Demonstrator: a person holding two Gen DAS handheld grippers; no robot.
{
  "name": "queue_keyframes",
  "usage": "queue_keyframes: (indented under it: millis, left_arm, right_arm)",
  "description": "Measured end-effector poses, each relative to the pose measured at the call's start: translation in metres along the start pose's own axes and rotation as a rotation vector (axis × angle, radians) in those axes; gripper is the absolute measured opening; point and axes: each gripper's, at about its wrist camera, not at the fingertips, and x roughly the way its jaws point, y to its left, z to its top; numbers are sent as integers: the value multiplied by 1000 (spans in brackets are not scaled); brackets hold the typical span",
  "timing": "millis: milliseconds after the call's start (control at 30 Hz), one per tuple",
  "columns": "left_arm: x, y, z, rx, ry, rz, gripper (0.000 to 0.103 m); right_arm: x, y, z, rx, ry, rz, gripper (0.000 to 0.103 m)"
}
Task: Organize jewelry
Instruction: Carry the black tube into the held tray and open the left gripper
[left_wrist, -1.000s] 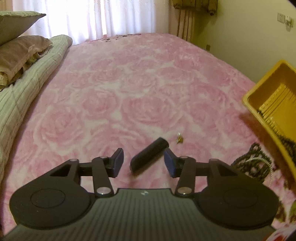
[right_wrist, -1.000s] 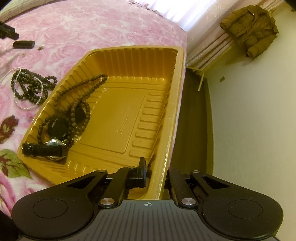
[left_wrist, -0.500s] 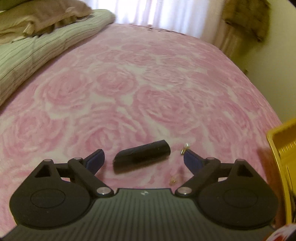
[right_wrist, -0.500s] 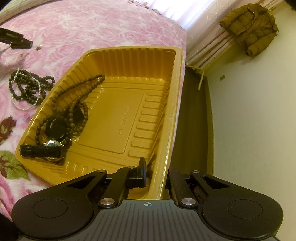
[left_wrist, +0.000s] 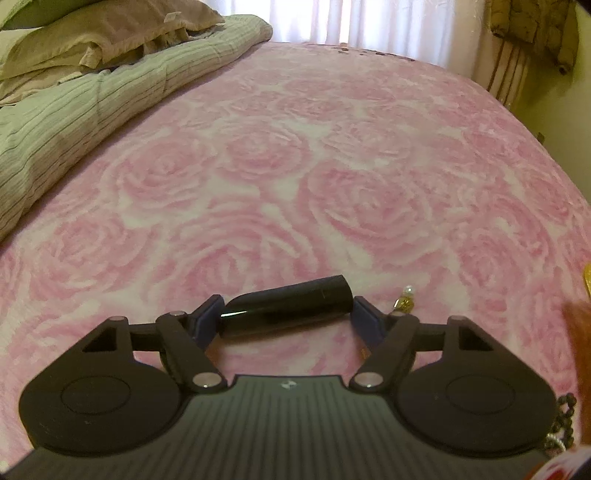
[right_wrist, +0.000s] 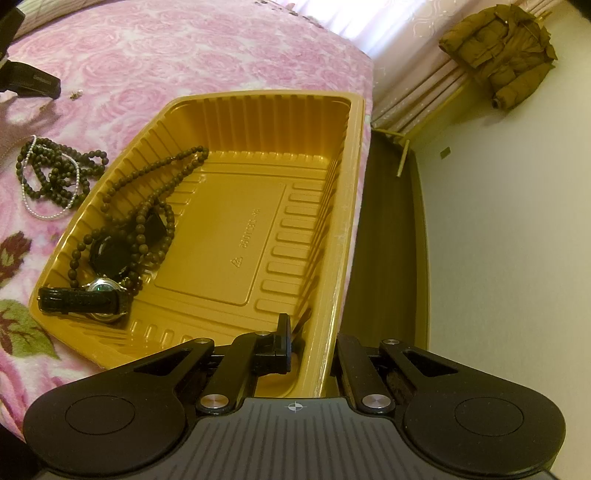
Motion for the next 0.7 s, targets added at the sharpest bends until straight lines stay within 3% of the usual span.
queue_keyframes:
  millis: [167,367,700]
  left_arm:
    - [-17,9,0,53,-47,-35,72]
    - [-56,-1,-1,184,-128,-185,72]
    - [-128,-54,-14,525,-255,-594,72]
  right_arm:
    - [0,0,0,0,0,0,5]
    - [0,0,0,-2,-1,-2,5]
    - [0,2,0,-8,-2,-4,5]
